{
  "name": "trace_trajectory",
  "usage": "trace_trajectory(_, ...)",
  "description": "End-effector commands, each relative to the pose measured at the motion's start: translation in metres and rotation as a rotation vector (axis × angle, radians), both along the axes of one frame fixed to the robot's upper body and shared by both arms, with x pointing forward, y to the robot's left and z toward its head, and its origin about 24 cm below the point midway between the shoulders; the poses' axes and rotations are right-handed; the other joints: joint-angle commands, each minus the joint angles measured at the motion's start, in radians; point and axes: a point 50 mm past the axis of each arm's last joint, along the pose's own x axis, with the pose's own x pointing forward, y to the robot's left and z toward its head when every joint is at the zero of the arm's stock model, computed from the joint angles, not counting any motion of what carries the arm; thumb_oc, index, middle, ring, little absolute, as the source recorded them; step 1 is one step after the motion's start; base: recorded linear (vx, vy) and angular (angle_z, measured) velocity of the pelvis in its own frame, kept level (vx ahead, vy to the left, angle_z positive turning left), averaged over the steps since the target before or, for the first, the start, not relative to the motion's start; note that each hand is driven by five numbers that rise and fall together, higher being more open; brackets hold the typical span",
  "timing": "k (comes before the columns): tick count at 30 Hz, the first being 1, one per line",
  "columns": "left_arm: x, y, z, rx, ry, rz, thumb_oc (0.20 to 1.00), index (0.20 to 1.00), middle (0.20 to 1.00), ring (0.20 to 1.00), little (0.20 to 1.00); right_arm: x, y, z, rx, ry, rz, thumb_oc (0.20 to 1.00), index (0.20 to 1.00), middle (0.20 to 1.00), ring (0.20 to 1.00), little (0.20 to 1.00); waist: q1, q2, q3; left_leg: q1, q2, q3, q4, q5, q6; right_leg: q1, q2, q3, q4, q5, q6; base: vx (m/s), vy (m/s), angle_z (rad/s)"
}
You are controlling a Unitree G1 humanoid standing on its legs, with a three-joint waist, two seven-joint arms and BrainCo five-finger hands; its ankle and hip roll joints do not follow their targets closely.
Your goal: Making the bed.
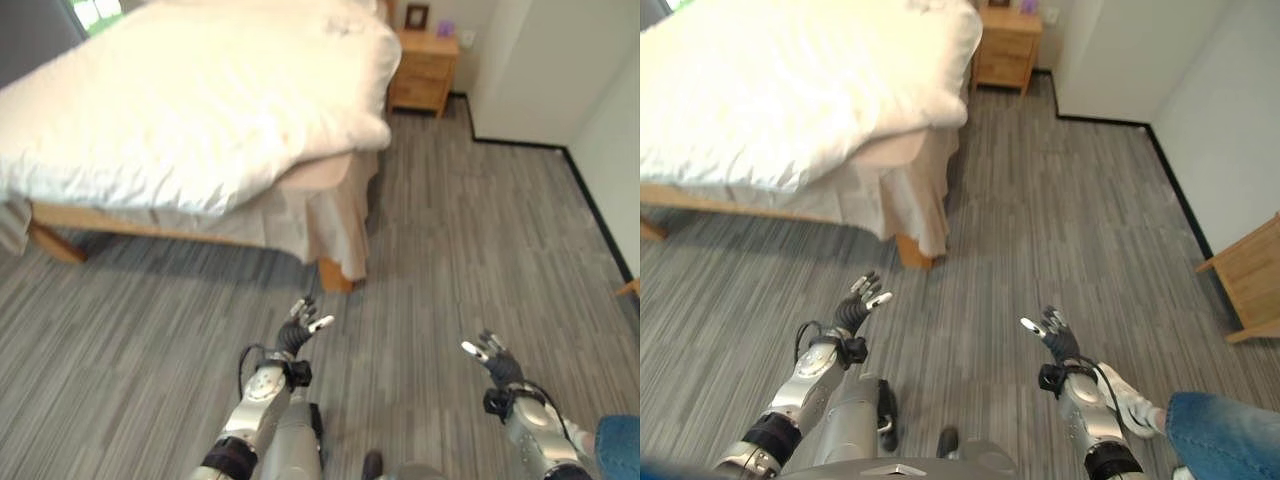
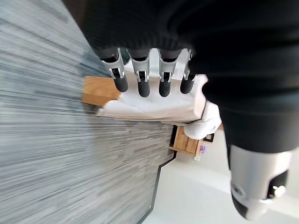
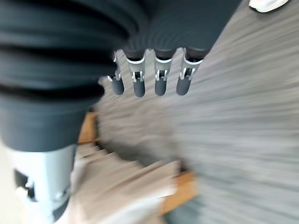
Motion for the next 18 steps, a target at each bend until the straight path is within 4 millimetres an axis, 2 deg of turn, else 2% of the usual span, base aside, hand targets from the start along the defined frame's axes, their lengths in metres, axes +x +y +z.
trace_trajectory(1, 0.029, -0.013, 0.04, -0.002, -0.2, -0.054, 1.0, 1.0, 1.0, 1.0, 1.0, 0.008, -0.015, 0.02, 0.018, -0.123, -0.064, 1.0, 1.0, 1.0, 1.0, 1.0, -0.021, 0.069, -0.016, 0.215, -0.068, 0.075, -0.457, 0.23, -0.052, 0.086, -0.023, 0.065, -0.015, 0.082, 0.093, 0.77, 0.02, 0.24)
trace_trajectory(2, 0.028, -0.013, 0.039, -0.002, -0.198, -0.054, 1.0, 1.0, 1.0, 1.0, 1.0, 0.008, -0.015, 0.02, 0.018, -0.121, -0.064, 1.0, 1.0, 1.0, 1.0, 1.0, -0.024, 0.064, -0.013, 0.222, -0.077, 0.073, -0.456, 0.221, -0.05, 0.094, -0.03, 0.062, -0.014, 0.075, 0.097, 0.68, -0.01, 0.48)
trace_trajectory(3, 0.029, -0.013, 0.043, -0.001, -0.214, -0.054, 1.0, 1.0, 1.0, 1.0, 1.0, 0.009, -0.015, 0.021, 0.017, -0.129, -0.057, 1.0, 1.0, 1.0, 1.0, 1.0, -0.035, 0.072, -0.025, 0.23, -0.069, 0.134, -0.465, 0.222, -0.043, 0.092, -0.011, 0.06, 0.008, 0.077, 0.098, 0.41, -0.007, 0.48)
trace_trajectory(4, 0.03, -0.012, 0.047, -0.003, -0.23, -0.056, 1.0, 1.0, 1.0, 1.0, 1.0, 0.011, -0.012, 0.024, 0.018, -0.139, -0.04, 1.0, 1.0, 1.0, 1.0, 1.0, -0.028, 0.073, -0.038, 0.252, -0.077, 0.14, -0.46, 0.227, -0.03, 0.093, -0.007, 0.068, 0.065, 0.076, 0.105, 0.6, 0.002, 0.29)
trace_trajectory(5, 0.031, -0.008, 0.053, 0.007, -0.256, -0.048, 1.0, 1.0, 1.0, 1.0, 1.0, 0.017, -0.006, 0.029, 0.018, -0.161, -0.011, 1.0, 1.0, 1.0, 1.0, 1.0, -0.021, 0.073, -0.05, 0.286, -0.097, 0.131, -0.46, 0.19, 0.011, 0.078, -0.012, 0.059, 0.155, 0.078, 0.127, 0.66, 0.066, 0.2)
trace_trajectory(6, 0.03, -0.006, 0.058, 0.064, -0.287, -0.06, 1.0, 1.0, 1.0, 1.0, 1.0, 0.019, 0.006, 0.028, 0.012, -0.167, 0.043, 1.0, 1.0, 1.0, 1.0, 1.0, 0.008, 0.057, -0.07, 0.318, -0.136, 0.125, -0.456, 0.149, 0.065, 0.053, -0.049, 0.036, 0.362, 0.21, 0.21, 0.74, 0.063, 0.31)
trace_trajectory(7, 0.035, -0.011, 0.079, 0.1, -0.376, -0.096, 1.0, 1.0, 1.0, 1.0, 1.0, 0.02, 0.009, 0.029, -0.026, -0.157, 0.067, 1.0, 1.0, 1.0, 1.0, 1.0, -0.009, 0.068, -0.051, 0.371, -0.118, 0.109, -0.429, 0.107, 0.093, -0.09, -0.074, 0.025, 0.663, 0.358, 0.264, 0.67, 0.037, 0.02)
trace_trajectory(8, 0.04, -0.014, 0.09, 0.078, -0.423, -0.108, 1.0, 1.0, 1.0, 1.0, 1.0, 0.027, 0.013, 0.033, 0.0, -0.184, 0.059, 1.0, 1.0, 1.0, 1.0, 1.0, -0.027, 0.074, -0.038, 0.398, -0.117, 0.101, -0.422, 0.088, 0.099, -0.148, -0.106, 0.026, 0.743, 0.364, 0.264, 0.6, -0.005, 0.21)
trace_trajectory(9, 0.044, -0.017, 0.101, 0.057, -0.466, -0.112, 1.0, 1.0, 1.0, 1.0, 1.0, 0.03, 0.017, 0.035, 0.04, -0.2, 0.05, 1.0, 1.0, 1.0, 1.0, 1.0, -0.04, 0.09, -0.032, 0.435, -0.114, 0.067, -0.429, 0.071, 0.108, -0.214, -0.118, 0.048, 0.799, 0.329, 0.264, 0.3, 0.002, 0.34)
trace_trajectory(10, 0.045, -0.017, 0.101, 0.057, -0.468, -0.112, 1.0, 1.0, 1.0, 1.0, 1.0, 0.031, 0.017, 0.036, 0.041, -0.202, 0.051, 1.0, 1.0, 1.0, 1.0, 1.0, -0.043, 0.086, -0.031, 0.434, -0.12, 0.065, -0.429, 0.069, 0.11, -0.218, -0.125, 0.046, 0.81, 0.321, 0.264, 0.42, -0.038, 0.85)
trace_trajectory(11, 0.048, -0.022, 0.118, 0.047, -0.531, -0.162, 1.0, 1.0, 1.0, 1.0, 1.0, 0.03, 0.017, 0.038, 0.047, -0.21, 0.064, 1.0, 1.0, 1.0, 1.0, 1.0, -0.058, 0.112, -0.021, 0.497, -0.111, 0.026, -0.45, 0.071, 0.114, -0.277, -0.194, 0.037, 0.754, 0.302, 0.223, 0.25, -0.043, 1.07)
trace_trajectory(12, 0.048, -0.022, 0.118, 0.048, -0.531, -0.162, 1.0, 1.0, 1.0, 1.0, 1.0, 0.03, 0.017, 0.038, 0.047, -0.21, 0.065, 1.0, 1.0, 1.0, 1.0, 1.0, -0.063, 0.11, -0.017, 0.5, -0.114, 0.021, -0.45, 0.072, 0.114, -0.271, -0.197, 0.032, 0.755, 0.299, 0.223, 0.4, -0.113, 1.04)
trace_trajectory(13, 0.048, -0.026, 0.128, 0.016, -0.566, -0.198, 1.0, 1.0, 1.0, 1.0, 1.0, 0.027, 0.011, 0.042, 0.042, -0.23, 0.066, 1.0, 1.0, 1.0, 1.0, 1.0, -0.068, 0.115, -0.021, 0.52, -0.113, -0.018, -0.46, 0.061, 0.103, -0.293, -0.238, 0.044, 0.664, 0.274, 0.193, 0.38, -0.21, 1.66)
trace_trajectory(14, 0.048, -0.037, 0.13, -0.03, -0.572, -0.252, 1.0, 1.0, 1.0, 1.0, 1.0, 0.02, -0.004, 0.045, 0.057, -0.248, 0.007, 1.0, 1.0, 1.0, 1.0, 1.0, -0.1, 0.113, -0.025, 0.542, -0.127, -0.106, -0.464, 0.042, 0.086, -0.288, -0.247, 0.075, 0.471, 0.258, 0.176, 0.54, -0.329, 1.63)
trace_trajectory(15, 0.048, -0.042, 0.127, -0.048, -0.563, -0.275, 1.0, 1.0, 1.0, 1.0, 1.0, 0.016, -0.015, 0.046, 0.051, -0.255, -0.028, 1.0, 1.0, 1.0, 1.0, 1.0, -0.127, 0.099, -0.031, 0.556, -0.144, -0.156, -0.46, 0.023, 0.075, -0.281, -0.22, 0.162, 0.283, 0.245, 0.181, 0.4, -0.26, 1.88)
trace_trajectory(16, 0.048, -0.042, 0.127, -0.048, -0.563, -0.276, 1.0, 1.0, 1.0, 1.0, 1.0, 0.016, -0.015, 0.046, 0.051, -0.255, -0.028, 1.0, 1.0, 1.0, 1.0, 1.0, -0.128, 0.101, -0.03, 0.557, -0.142, -0.157, -0.461, 0.024, 0.075, -0.275, -0.218, 0.159, 0.274, 0.251, 0.181, 0.39, -0.261, 2.01)
trace_trajectory(17, 0.049, -0.047, 0.124, -0.083, -0.549, -0.29, 1.0, 1.0, 1.0, 1.0, 1.0, 0.013, -0.031, 0.053, 0.019, -0.281, -0.069, 1.0, 1.0, 1.0, 1.0, 1.0, -0.165, 0.081, -0.032, 0.581, -0.16, -0.263, -0.466, -0.002, 0.066, -0.257, -0.178, 0.357, 0.076, 0.259, 0.229, 0.22, -0.141, 2.0)
trace_trajectory(18, 0.049, -0.047, 0.124, -0.083, -0.549, -0.29, 1.0, 1.0, 1.0, 1.0, 1.0, 0.013, -0.031, 0.053, 0.019, -0.281, -0.069, 1.0, 1.0, 1.0, 1.0, 1.0, -0.164, 0.081, -0.033, 0.579, -0.16, -0.262, -0.466, 0.0, 0.066, -0.258, -0.178, 0.359, 0.074, 0.262, 0.229, 0.36, -0.305, 2.35)
